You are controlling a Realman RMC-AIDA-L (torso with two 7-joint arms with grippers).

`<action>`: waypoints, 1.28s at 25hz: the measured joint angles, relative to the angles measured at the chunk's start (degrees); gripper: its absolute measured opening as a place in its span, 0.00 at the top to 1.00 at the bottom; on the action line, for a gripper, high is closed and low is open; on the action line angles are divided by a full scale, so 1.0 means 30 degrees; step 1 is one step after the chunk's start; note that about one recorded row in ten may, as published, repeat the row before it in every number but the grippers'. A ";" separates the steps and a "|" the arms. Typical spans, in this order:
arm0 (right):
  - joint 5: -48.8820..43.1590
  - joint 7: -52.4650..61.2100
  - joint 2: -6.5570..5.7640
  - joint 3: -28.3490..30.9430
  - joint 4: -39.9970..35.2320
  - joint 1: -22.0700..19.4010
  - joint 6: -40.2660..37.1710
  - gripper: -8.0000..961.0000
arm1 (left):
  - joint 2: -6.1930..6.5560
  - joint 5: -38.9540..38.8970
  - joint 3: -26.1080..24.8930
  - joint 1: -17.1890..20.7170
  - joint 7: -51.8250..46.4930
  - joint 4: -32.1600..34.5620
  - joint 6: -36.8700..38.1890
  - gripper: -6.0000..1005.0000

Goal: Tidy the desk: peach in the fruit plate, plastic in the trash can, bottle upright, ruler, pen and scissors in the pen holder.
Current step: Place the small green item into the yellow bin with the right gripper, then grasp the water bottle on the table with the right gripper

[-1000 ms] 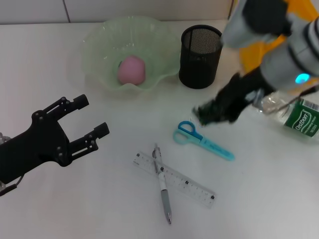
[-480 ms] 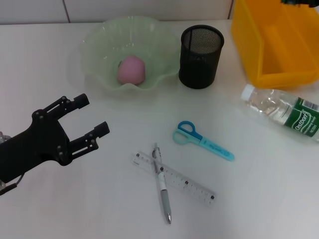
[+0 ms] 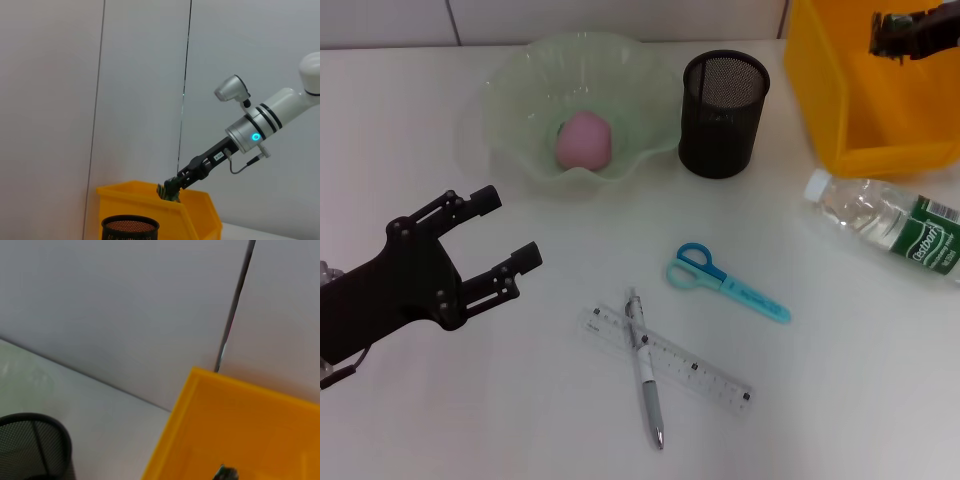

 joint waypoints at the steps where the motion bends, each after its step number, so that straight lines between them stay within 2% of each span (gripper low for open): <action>1: -0.0031 0.0008 0.0024 -0.0006 0.0012 0.0048 -0.0115 0.59 | 0.0000 0.0000 0.0000 0.0000 0.0000 0.0000 0.0000 0.21; 8: -0.0501 0.0718 -0.0113 0.0106 -0.0395 0.0498 -0.2052 0.45 | 0.0000 0.0000 0.0000 0.0001 -0.0015 0.0000 0.0026 0.21; 11: -0.0729 0.1134 -0.0016 0.0159 -0.2028 0.0372 -0.3429 0.39 | 0.0000 0.0000 0.0000 0.0002 -0.0017 0.0001 0.0040 0.21; 12: -0.0703 0.1442 0.0082 0.0195 -0.3748 0.0128 -0.5030 0.37 | 0.0004 0.0000 0.0000 0.0017 -0.0043 0.0001 0.0048 0.21; 13: -0.0703 0.1442 0.0082 0.0195 -0.3748 0.0128 -0.5030 0.33 | 0.0005 0.0000 0.0000 0.0017 -0.0066 0.0002 0.0047 0.21; 16: -0.0673 0.1946 0.0162 0.0193 -0.6639 -0.0061 -0.8160 0.20 | 0.0036 0.0000 -0.0001 0.0017 -0.0214 0.0002 0.0047 0.21; 17: -0.0693 0.2051 0.0184 0.0087 -0.8171 -0.0051 -1.0747 0.16 | 0.0047 -0.0001 0.0000 -0.0005 -0.0289 0.0005 0.0047 0.21; 18: -0.0693 0.2051 0.0184 0.0087 -0.8171 -0.0051 -1.0747 0.15 | 0.0047 -0.0001 0.0000 -0.0005 -0.0289 0.0005 0.0047 0.21; 22: -0.1741 0.1935 0.0314 -0.0606 -0.9847 -0.0135 -1.5865 0.12 | 0.0042 0.0000 0.0000 -0.0017 -0.0288 0.0056 0.0045 0.21; 25: -0.2620 0.1663 0.0420 -0.1348 -0.9885 -0.0634 -1.6114 0.12 | 0.0042 -0.0001 -0.0001 -0.0022 -0.0289 0.0023 -0.0008 0.21; 27: -0.4416 0.0956 0.0595 -0.2399 -0.9214 -0.1402 -1.5407 0.12 | 0.0044 -0.0001 0.0000 -0.0025 -0.0288 0.0017 -0.0051 0.21; 32: -0.4965 -0.0044 0.0649 -0.2477 -0.8187 -0.1851 -1.4110 0.12 | 0.0052 0.0429 -0.0128 -0.0091 -0.0302 0.0005 -0.0088 0.21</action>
